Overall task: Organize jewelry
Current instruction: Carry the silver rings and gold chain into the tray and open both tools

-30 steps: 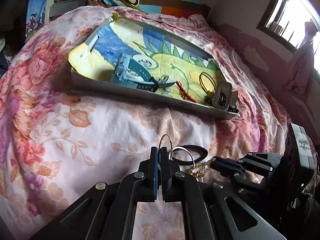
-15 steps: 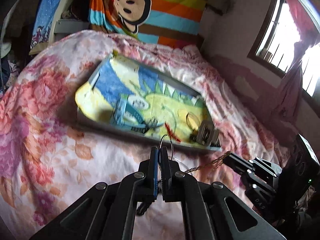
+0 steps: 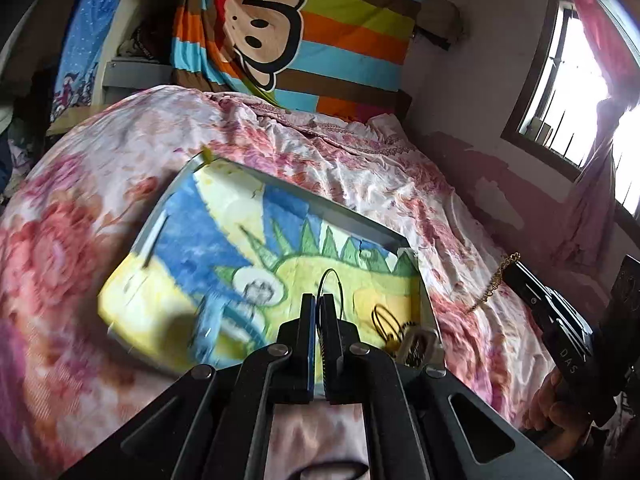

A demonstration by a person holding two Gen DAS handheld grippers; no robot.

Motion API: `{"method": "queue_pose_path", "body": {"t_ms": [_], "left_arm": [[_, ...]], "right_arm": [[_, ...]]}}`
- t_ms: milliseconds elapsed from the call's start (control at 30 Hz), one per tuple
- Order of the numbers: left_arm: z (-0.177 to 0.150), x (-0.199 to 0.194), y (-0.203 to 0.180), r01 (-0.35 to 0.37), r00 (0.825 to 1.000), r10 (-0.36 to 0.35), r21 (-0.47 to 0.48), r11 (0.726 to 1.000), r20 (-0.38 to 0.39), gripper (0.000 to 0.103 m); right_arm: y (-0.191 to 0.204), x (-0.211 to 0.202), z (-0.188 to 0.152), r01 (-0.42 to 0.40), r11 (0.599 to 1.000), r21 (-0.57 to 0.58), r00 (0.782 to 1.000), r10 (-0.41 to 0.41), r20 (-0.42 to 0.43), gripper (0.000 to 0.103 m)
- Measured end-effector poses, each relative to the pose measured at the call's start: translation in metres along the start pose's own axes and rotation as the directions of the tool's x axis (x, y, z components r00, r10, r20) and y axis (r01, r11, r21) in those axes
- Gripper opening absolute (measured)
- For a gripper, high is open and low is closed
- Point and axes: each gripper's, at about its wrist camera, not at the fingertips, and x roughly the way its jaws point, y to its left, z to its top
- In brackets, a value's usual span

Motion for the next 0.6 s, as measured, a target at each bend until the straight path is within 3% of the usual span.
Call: {"method": "queue_pose_path", "body": {"t_ms": [300, 600], "left_arm": [[0.000, 0.071, -0.021, -0.053, 0.995, 0.055, 0.025, 0.998, -0.085, 0.003], [-0.025, 0.097, -0.020, -0.088, 0.978, 0.088, 0.010, 0.996, -0.190, 0.003]], "right_arm": [[-0.026, 0.059, -0.052, -0.020, 0.995, 0.095, 0.980, 0.038, -0.197, 0.002], [-0.029, 0.072, -0.075, -0.037, 0.993, 0.115, 0.959, 0.068, -0.275, 0.003]]}}
